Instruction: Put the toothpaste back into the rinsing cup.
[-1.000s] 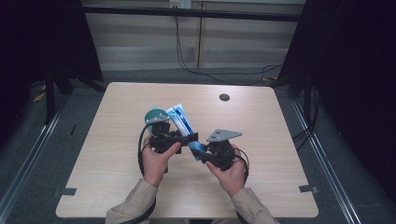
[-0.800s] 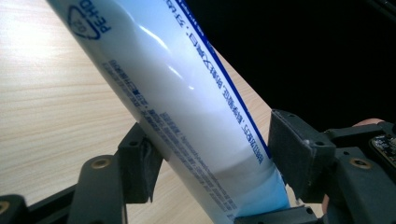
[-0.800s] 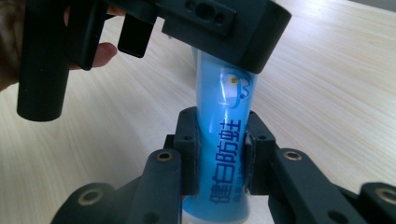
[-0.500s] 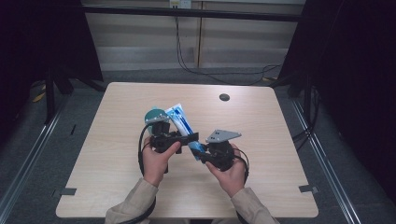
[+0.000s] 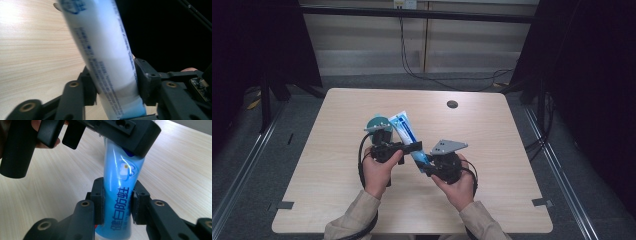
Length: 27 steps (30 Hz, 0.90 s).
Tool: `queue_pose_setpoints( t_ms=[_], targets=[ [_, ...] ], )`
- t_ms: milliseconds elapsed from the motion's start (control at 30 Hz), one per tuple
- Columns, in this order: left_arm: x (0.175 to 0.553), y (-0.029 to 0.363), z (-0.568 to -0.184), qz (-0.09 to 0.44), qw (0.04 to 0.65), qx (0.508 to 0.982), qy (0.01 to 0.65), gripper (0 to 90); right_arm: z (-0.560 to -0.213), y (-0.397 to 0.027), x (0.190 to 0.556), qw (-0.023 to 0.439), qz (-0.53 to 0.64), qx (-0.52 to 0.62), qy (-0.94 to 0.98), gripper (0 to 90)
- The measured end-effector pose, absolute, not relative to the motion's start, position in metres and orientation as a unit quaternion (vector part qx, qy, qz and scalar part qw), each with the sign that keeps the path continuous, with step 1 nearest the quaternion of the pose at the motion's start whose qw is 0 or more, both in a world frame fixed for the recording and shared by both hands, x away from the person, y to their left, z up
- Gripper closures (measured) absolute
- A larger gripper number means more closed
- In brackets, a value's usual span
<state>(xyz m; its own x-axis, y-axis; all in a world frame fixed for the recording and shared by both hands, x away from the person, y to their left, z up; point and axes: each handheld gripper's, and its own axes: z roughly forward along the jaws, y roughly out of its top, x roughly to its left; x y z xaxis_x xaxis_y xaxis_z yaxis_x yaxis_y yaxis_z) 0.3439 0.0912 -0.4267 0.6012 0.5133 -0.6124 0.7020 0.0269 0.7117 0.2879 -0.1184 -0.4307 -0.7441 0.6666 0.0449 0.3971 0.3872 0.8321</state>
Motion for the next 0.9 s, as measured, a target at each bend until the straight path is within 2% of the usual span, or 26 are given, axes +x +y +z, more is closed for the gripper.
queue_pose_setpoints(
  t_ms=[167,333,400,467,533,633,767,900],
  targets=[
    [0.343,0.095,-0.425,-0.084,0.565,0.692,0.441,65.3,-0.432,-0.115,0.288,0.147,0.449,0.323,0.820,63.9],
    [0.341,0.095,-0.421,-0.070,0.566,0.697,0.434,69.1,-0.433,-0.112,0.289,0.145,0.455,0.318,0.819,55.5],
    [0.341,0.097,-0.420,-0.068,0.569,0.700,0.426,69.8,-0.433,-0.113,0.290,0.142,0.459,0.314,0.819,51.8],
    [0.341,0.098,-0.418,-0.069,0.572,0.698,0.425,70.7,-0.432,-0.112,0.289,0.151,0.459,0.312,0.818,44.4],
    [0.341,0.099,-0.414,-0.054,0.569,0.705,0.419,70.8,-0.432,-0.114,0.289,0.145,0.463,0.309,0.818,42.7],
    [0.342,0.104,-0.410,-0.042,0.572,0.707,0.412,70.8,-0.431,-0.118,0.287,0.158,0.469,0.294,0.818,33.3],
    [0.343,0.110,-0.403,-0.026,0.577,0.708,0.406,70.7,-0.436,-0.129,0.288,0.158,0.465,0.302,0.817,26.4],
    [0.343,0.114,-0.399,-0.008,0.573,0.714,0.402,70.7,-0.447,-0.143,0.289,0.152,0.454,0.314,0.820,23.9]
  ],
)
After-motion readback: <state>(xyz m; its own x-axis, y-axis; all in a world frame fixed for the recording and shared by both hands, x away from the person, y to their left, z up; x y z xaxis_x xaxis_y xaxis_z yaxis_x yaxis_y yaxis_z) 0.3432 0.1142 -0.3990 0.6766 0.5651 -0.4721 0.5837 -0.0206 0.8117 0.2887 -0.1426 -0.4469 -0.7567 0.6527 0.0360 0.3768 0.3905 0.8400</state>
